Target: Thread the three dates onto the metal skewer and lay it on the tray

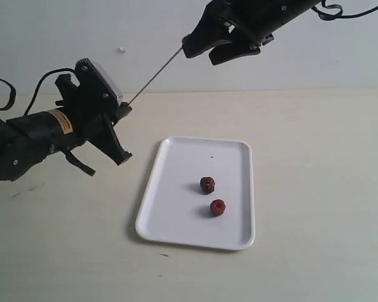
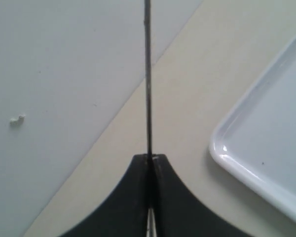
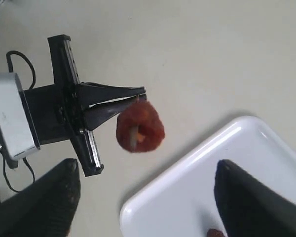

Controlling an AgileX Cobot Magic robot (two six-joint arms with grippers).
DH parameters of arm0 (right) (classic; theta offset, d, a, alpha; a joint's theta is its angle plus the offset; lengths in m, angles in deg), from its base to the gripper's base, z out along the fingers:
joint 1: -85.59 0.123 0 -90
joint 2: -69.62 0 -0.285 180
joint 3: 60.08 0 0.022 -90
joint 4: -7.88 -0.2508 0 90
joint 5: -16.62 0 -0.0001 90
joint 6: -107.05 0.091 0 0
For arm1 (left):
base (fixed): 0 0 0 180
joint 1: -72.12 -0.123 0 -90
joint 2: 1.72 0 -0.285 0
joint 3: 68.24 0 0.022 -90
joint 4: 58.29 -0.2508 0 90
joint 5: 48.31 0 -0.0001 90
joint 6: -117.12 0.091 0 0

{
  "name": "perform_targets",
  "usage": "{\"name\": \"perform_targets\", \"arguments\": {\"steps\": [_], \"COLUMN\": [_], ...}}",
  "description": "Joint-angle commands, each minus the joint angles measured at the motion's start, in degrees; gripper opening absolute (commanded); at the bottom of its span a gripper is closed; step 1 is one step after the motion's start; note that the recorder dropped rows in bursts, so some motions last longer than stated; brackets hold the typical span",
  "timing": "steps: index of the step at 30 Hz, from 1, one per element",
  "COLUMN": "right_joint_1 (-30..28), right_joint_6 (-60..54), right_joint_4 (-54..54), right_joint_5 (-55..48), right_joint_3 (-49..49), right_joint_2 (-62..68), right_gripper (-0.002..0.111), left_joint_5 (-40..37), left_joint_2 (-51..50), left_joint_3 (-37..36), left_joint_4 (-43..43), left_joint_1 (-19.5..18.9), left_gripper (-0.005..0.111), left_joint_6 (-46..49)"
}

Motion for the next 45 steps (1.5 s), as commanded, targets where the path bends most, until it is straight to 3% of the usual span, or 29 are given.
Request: {"name": "perform_targets", "arguments": {"steps": [1, 7, 14, 24, 31, 38, 45], "right_joint_1": [-0.2, -0.3, -0.3, -0.3, -0.3, -0.1, 0.2], "right_joint_6": [-1.8, -1.8, -1.4, -1.4, -1.4, 1.2, 3.1], "right_joint_4": [0.4, 3.0, 4.6, 5.6, 6.0, 14.1, 17.7], "right_joint_5": [0.5, -0.8, -0.8, -0.8, -0.8, -0.8, -0.8], "right_joint_3": [0.4, 0.4, 0.4, 0.4, 0.4, 0.4, 0.4], "right_joint_2": [-3.2, -6.0, -6.1, -6.1, -6.1, -6.1, -4.4], "right_gripper": [0.073, 0.07, 0.07, 0.07, 0.07, 0.07, 0.066], "left_joint_5": [3.5, 7.3, 8.2, 12.8, 5.6, 1.9, -12.9], "left_joint_2": [0.2, 0.2, 0.2, 0.6, 1.4, 3.1, 3.5], "left_joint_3": [0.0, 0.0, 0.0, 0.0, 0.0, 0.0, 3.5], "left_joint_4": [3.1, 0.8, -8.5, -8.9, -9.5, -12.3, -12.3], "left_joint_1": [-2.1, -4.8, -4.8, -4.8, -4.9, -4.9, -4.9], "left_gripper": [0.0, 0.0, 0.0, 0.0, 0.0, 0.0, 0.0], "left_joint_6": [-6.3, -21.2, -24.6, -33.7, -26.3, -26.0, -25.7]}}
